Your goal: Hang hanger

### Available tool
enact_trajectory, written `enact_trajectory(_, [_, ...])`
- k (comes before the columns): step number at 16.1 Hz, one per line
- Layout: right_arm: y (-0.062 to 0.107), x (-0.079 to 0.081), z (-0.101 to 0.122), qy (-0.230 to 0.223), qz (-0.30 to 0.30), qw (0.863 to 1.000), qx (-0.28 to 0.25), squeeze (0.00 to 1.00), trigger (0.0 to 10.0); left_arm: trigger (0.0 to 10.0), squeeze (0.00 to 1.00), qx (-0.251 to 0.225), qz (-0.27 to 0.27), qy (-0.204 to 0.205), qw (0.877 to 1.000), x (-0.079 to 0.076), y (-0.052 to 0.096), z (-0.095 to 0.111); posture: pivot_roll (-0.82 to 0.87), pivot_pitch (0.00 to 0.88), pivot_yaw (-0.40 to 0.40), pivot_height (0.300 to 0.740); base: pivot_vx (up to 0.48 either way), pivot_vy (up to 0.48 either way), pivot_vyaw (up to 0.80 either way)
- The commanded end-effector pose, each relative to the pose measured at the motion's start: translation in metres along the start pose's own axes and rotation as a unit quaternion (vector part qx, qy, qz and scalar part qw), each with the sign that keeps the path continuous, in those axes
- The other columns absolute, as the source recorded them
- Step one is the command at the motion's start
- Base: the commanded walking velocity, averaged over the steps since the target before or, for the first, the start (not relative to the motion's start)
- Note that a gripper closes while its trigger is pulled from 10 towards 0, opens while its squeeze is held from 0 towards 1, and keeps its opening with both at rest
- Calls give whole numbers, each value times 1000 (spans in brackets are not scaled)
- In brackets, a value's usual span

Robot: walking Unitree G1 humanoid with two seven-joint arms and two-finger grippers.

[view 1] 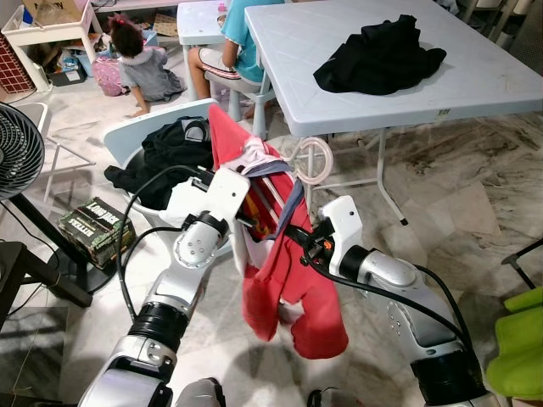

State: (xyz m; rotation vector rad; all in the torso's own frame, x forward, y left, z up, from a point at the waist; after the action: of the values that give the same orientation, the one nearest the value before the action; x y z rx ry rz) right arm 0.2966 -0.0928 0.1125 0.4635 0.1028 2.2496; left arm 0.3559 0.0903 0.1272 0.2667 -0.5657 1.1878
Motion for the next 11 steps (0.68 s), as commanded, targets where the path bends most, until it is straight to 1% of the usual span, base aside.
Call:
enact_trajectory(1, [0,-2,8,22,-11,1000,-14,0,10000,0,0,-3,14,-3,1000,8,-3,2,-62,70,4,740,0,0,0])
enact_trajectory(2, [2,-8,7,30,-26,999,-11,0,10000,0,0,-2,17,-5,1000,10,-4,2,-62,70,4,740,0,0,0])
enact_trajectory(3, [9,-24,3,51,-54,997,4,0,10000,0,0,1,26,-10,1000,15,-3,0,-59,67,-6,740,0,0,0])
enact_trajectory(4, [9,-24,3,51,-54,997,4,0,10000,0,0,1,26,-10,1000,15,-3,0,-59,67,-6,740,0,0,0])
enact_trajectory(5, [16,-35,0,70,-66,995,21,0,10000,0,0,3,31,-14,999,19,-2,-1,-59,67,-6,740,0,0,0])
enact_trajectory(7, [37,-64,-7,131,-93,985,69,0,10000,0,0,13,52,-13,998,35,2,-7,-59,67,3,740,0,0,0])
enact_trajectory(8, [45,-75,-9,149,-100,980,89,0,10000,0,0,16,59,-14,998,41,3,-9,-61,66,2,740,0,0,0])
enact_trajectory(9, [56,-89,-11,170,-108,972,118,0,10000,0,0,17,63,-18,998,46,3,-9,-64,64,5,740,0,0,0])
enact_trajectory(10, [65,-98,-14,186,-111,966,139,0,10000,0,0,17,64,-20,998,49,3,-9,-64,63,6,740,0,0,0])
enact_trajectory(11, [75,-104,-17,195,-106,962,160,0,10000,0,0,15,67,-20,997,52,4,-8,-69,64,11,740,0,0,0])
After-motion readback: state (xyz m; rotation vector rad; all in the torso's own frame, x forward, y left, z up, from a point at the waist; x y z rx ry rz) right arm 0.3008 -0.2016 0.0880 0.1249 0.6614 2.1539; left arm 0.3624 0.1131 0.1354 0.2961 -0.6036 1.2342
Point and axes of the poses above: a point about 5 cm out from each wrist's last joint towards the gripper, its own y axis pointing back from the gripper into the wrist, its own z axis along the axis of the wrist's last joint, x = y × z, the point moved 2 cm from there along -y, pointing out of the wrist towards the gripper, and after that the axes turned 14 degrees about -y, right-handed, at the moved point
